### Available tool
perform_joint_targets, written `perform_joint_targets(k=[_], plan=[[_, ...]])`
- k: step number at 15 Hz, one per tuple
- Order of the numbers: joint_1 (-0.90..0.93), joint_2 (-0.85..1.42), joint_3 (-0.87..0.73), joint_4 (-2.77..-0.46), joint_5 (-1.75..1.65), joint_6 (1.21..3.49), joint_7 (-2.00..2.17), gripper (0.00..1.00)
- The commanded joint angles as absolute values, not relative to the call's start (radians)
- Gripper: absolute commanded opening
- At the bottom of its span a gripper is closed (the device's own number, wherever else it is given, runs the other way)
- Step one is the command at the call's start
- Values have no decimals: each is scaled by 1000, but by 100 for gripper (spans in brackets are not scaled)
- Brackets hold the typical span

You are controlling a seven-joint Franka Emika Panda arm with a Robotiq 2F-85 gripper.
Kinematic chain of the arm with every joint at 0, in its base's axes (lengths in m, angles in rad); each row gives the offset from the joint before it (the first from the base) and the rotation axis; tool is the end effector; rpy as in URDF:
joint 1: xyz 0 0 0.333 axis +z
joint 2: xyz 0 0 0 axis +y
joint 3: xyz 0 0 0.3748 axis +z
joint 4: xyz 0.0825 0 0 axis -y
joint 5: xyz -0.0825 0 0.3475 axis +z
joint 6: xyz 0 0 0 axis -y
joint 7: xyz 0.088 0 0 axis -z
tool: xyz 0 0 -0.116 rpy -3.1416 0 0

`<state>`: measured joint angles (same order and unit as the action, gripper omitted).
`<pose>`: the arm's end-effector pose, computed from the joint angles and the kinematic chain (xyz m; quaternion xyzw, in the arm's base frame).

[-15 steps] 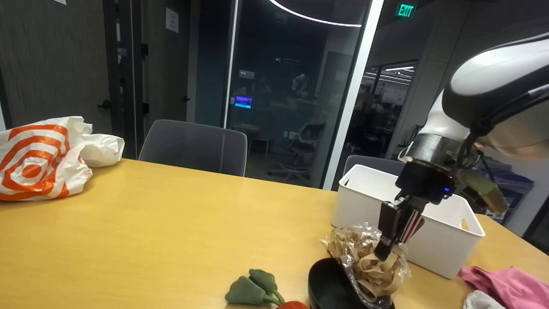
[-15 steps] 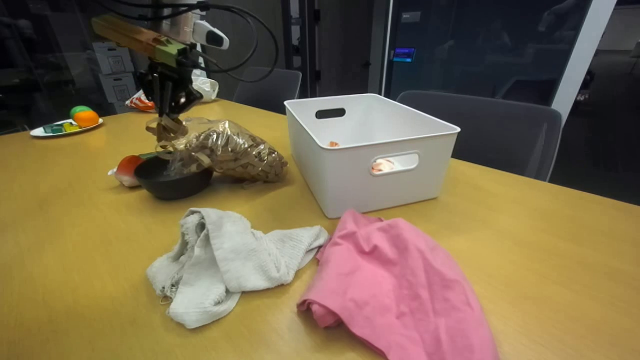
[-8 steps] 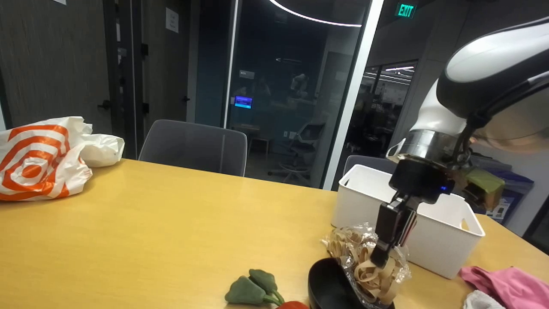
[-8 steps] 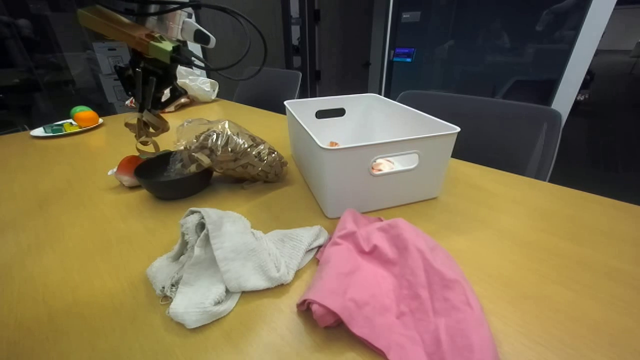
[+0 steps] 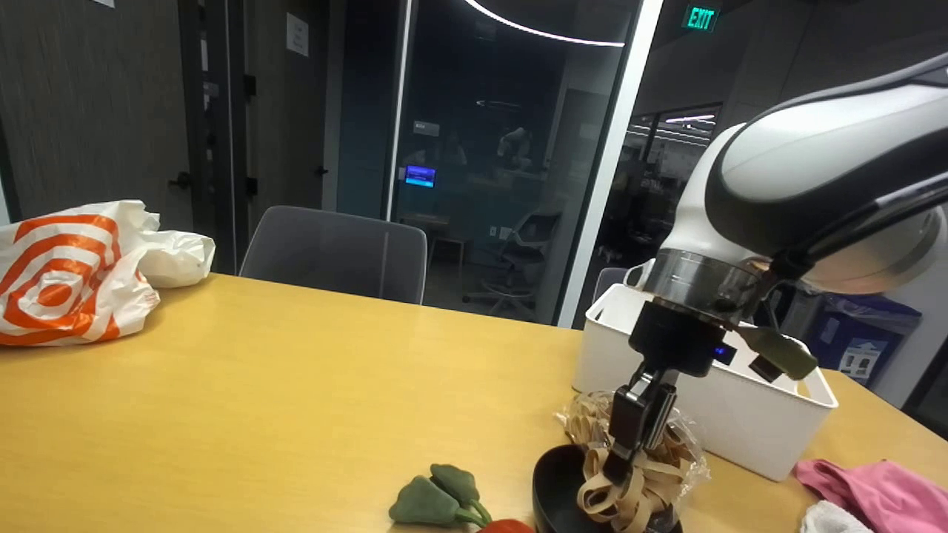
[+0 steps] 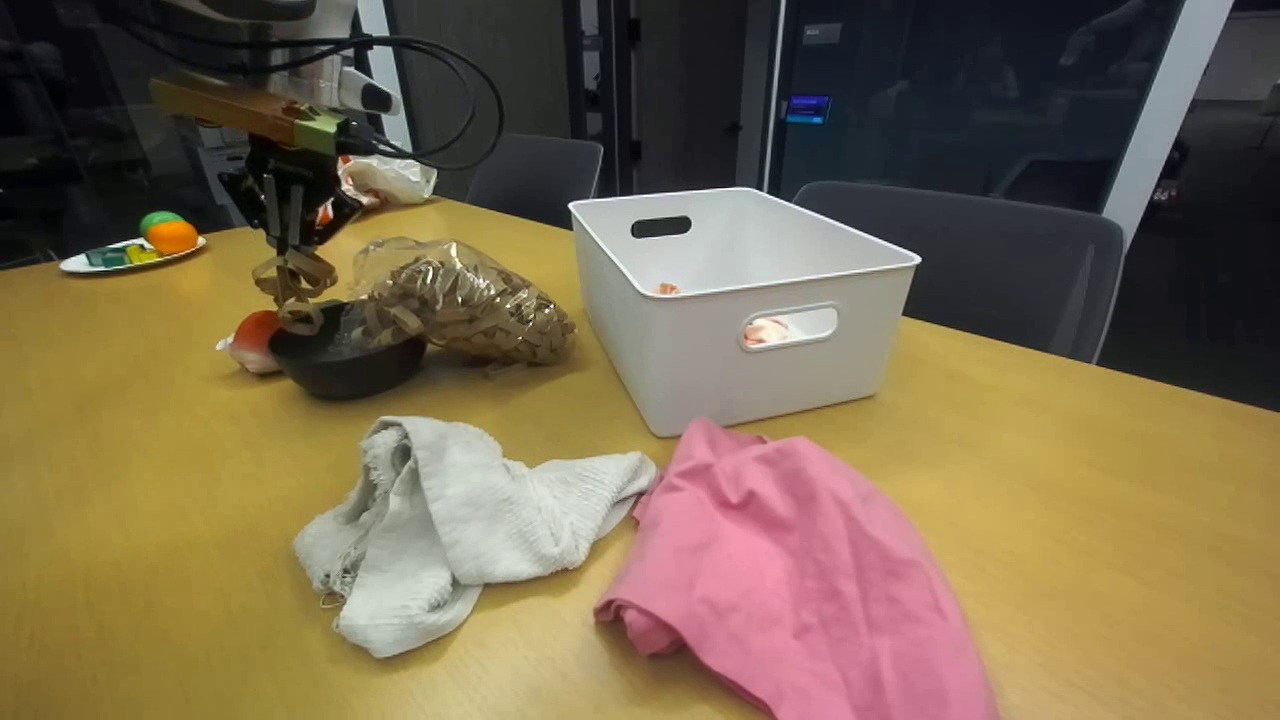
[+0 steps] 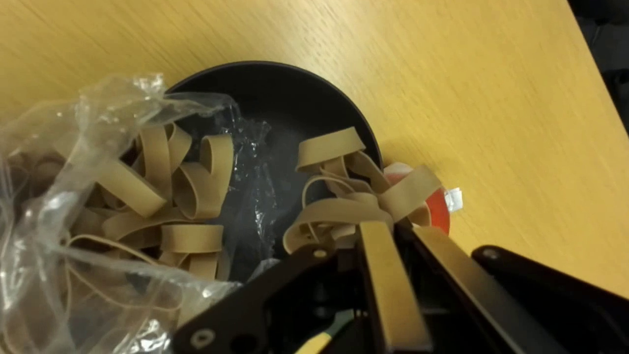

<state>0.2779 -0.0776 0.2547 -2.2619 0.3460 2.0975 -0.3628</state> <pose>0.3896 0.2541 0.4584 -0.9289 -0.3420 0.0543 0.1311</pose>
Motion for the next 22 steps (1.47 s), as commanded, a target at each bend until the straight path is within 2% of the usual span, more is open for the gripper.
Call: perform_joint_targets(k=[1,4,5,7,15,22], plan=[[285,-46,266,-2267,287,2185,-352,10],[279,-16,264,-2266,262,2196,-347,12],[277,-10,263,-2263,258,2186,-339,36],[274,-5,263,-2261,270,2182,-343,39],[255,-51,242,-2251,334,2132,-365,98],[237,-51,217,-2243,310,2012,-346,100]])
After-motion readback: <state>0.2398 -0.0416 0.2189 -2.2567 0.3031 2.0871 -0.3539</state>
